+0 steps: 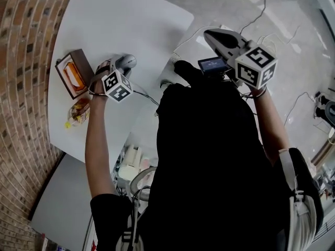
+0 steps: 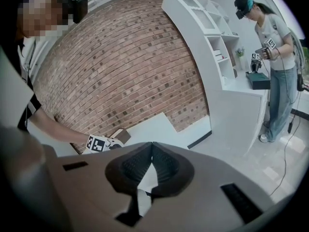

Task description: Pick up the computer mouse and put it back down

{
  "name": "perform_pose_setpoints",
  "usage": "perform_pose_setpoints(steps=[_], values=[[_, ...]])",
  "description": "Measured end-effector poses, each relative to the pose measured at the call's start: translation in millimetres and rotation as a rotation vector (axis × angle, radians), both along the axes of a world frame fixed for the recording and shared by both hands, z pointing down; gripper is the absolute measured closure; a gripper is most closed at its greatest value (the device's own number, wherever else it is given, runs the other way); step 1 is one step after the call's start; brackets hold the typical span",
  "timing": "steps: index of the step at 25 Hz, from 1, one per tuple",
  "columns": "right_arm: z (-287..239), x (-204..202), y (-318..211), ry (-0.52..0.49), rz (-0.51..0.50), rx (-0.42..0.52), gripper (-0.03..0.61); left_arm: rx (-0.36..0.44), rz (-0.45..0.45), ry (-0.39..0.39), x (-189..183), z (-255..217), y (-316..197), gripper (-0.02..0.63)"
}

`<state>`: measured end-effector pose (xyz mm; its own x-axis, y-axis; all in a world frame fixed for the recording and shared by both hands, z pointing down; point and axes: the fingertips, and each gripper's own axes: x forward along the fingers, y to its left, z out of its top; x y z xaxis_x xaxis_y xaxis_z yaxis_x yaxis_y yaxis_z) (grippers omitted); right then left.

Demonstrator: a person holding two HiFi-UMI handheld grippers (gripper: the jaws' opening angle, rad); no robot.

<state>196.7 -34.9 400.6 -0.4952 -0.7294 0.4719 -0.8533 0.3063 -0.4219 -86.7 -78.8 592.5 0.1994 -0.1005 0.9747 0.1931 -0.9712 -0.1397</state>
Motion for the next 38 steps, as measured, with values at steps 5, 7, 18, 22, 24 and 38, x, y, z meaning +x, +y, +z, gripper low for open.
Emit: perform_pose_setpoints(steps=[5,7,18,22,24,38], values=[[-3.3,-13.9,-6.1,-0.010,-0.031,0.008,0.562,0.023,-0.114,0.044,-9.8,-9.1,0.9,0.336],[-4.6,-21.0,-9.6,-0.010,-0.044,0.010,0.561,0.027,-0.150,0.063,-13.4,-12.3,2.7,0.337],[-12.9,-66.6,-30.8,-0.017,-0.170,0.039,0.562,0.018,-0.383,0.176,-30.9,-31.7,28.4,0.336],[-14.2,-85.6,-30.4,-0.021,-0.213,0.041,0.562,0.000,-0.473,0.219,-38.1,-39.5,41.0,0.336],[-15.4,-95.8,-29.5,-0.023,-0.233,0.044,0.563,-0.013,-0.519,0.241,-43.3,-42.4,48.2,0.336],[-27.9,-173.0,-7.8,-0.033,-0.337,0.072,0.563,-0.007,-0.828,0.314,-112.8,-53.1,90.3,0.336]])
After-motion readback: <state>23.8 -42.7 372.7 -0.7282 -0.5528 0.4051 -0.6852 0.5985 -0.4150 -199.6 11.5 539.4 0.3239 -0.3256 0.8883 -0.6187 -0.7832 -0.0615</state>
